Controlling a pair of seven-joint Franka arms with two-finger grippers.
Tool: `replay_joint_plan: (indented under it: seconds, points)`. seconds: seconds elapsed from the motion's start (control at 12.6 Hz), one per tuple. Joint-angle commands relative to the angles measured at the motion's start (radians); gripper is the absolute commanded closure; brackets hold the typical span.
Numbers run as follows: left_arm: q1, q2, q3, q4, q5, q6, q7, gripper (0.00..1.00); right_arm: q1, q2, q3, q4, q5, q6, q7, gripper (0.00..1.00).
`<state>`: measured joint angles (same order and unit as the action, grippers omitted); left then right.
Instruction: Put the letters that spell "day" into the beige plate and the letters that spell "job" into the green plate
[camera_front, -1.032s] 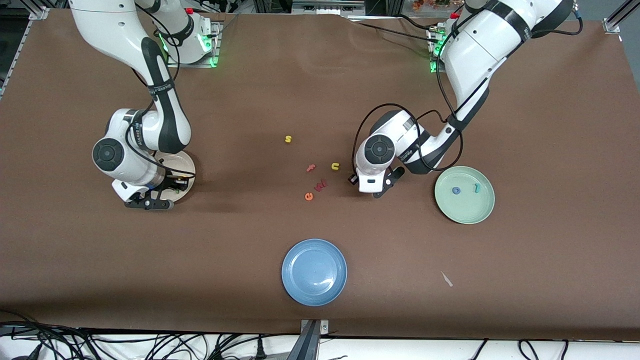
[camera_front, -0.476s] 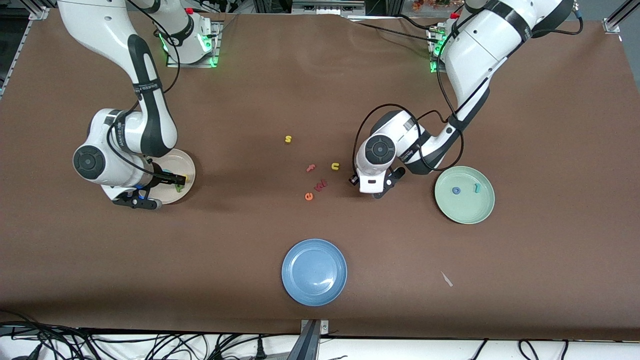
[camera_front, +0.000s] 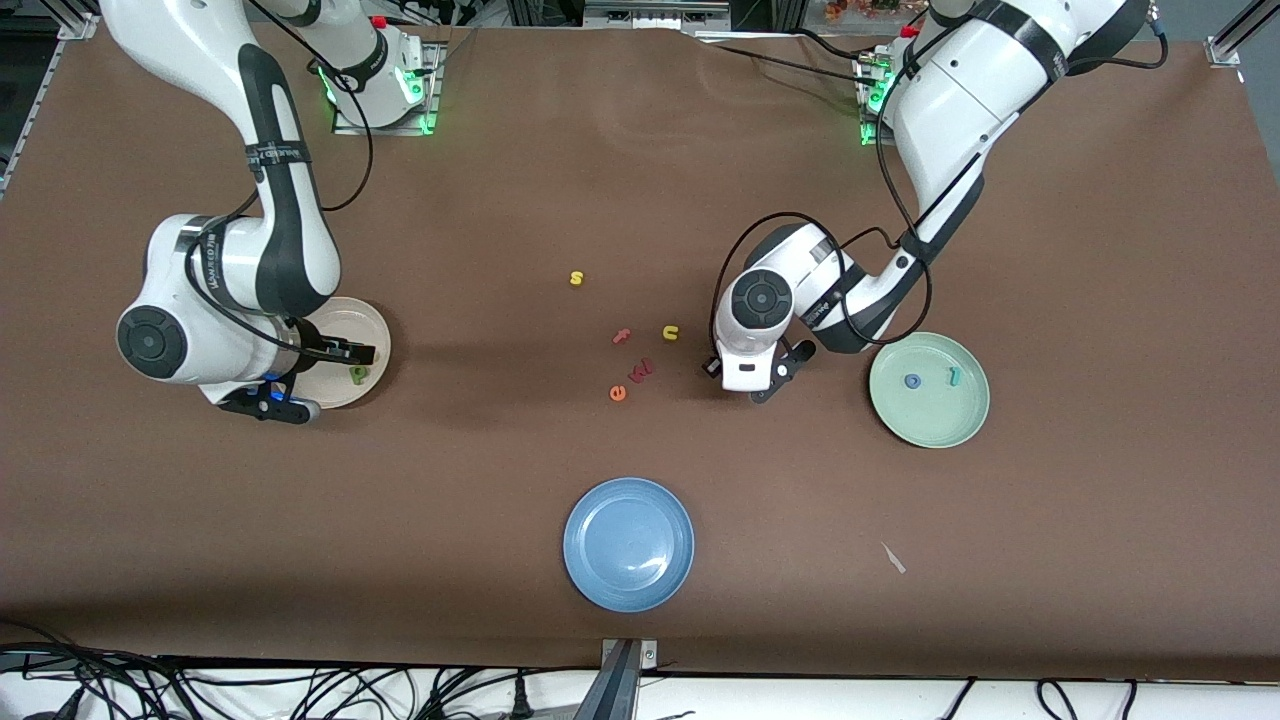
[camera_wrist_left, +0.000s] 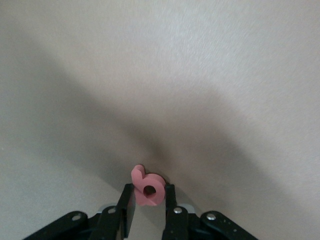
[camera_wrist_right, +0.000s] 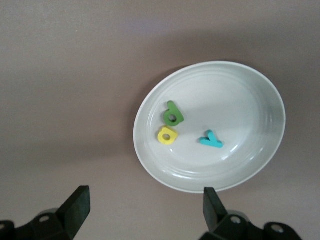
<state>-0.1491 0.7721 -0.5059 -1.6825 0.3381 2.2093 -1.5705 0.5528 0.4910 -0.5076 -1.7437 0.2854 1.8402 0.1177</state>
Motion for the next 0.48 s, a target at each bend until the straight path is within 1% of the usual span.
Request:
replay_joint_plan:
  seconds: [0.0, 0.08, 0.24, 0.4]
  points:
    - [0.003, -0.051, 0.004, 0.024, 0.027, -0.098, 0.047, 1.00, 0.004, -0.017, -0.002, 0.026, -0.017, -0.048, 0.048, 0.00]
    - [0.006, -0.056, 0.004, 0.052, 0.027, -0.167, 0.082, 1.00, -0.013, -0.044, 0.026, 0.018, -0.050, -0.049, 0.072, 0.00]
    - [0.008, -0.065, 0.004, 0.099, 0.027, -0.270, 0.153, 1.00, -0.094, -0.103, 0.151, 0.007, -0.122, -0.050, 0.076, 0.00]
    - [0.049, -0.094, 0.004, 0.109, 0.027, -0.339, 0.271, 1.00, -0.209, -0.187, 0.283, -0.034, -0.185, -0.052, 0.073, 0.00]
